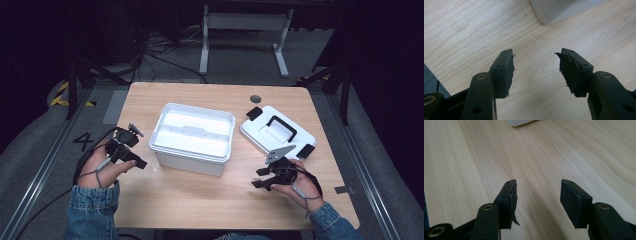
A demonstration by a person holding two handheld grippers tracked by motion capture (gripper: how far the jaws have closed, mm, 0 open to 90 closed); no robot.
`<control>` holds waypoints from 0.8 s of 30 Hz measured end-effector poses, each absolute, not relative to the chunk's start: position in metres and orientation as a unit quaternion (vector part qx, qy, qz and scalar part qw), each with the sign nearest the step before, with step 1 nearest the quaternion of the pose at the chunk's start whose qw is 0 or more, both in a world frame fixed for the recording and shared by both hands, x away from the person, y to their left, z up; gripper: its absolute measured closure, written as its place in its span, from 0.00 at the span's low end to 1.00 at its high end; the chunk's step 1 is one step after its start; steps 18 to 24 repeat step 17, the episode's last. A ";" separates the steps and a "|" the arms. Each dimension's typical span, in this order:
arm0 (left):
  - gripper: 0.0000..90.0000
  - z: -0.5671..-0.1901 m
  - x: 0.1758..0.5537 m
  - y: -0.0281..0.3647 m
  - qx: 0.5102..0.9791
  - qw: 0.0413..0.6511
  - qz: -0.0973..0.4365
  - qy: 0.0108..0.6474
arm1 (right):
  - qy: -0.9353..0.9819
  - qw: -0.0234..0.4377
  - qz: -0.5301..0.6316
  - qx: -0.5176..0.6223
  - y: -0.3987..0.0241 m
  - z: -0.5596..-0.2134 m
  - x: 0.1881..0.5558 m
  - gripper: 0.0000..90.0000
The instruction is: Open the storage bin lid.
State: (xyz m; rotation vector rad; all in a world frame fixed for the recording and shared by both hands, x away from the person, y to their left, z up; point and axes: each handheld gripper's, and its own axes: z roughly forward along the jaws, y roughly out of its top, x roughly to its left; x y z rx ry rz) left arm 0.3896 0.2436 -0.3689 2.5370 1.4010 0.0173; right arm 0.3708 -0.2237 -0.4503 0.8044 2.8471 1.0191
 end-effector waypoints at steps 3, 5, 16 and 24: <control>0.51 -0.369 0.390 0.243 0.869 0.121 0.005 0.480 | 0.911 0.011 0.332 0.242 -0.218 -0.455 0.369 0.53; 0.51 -0.369 0.390 0.243 0.868 0.121 0.005 0.482 | 0.910 0.011 0.339 0.240 -0.215 -0.457 0.368 0.53; 0.50 -0.370 0.390 0.242 0.869 0.122 0.007 0.479 | 0.911 0.032 0.348 0.219 -0.207 -0.467 0.365 0.53; 0.50 -0.370 0.390 0.242 0.869 0.122 0.006 0.479 | 0.911 0.033 0.349 0.219 -0.207 -0.468 0.365 0.53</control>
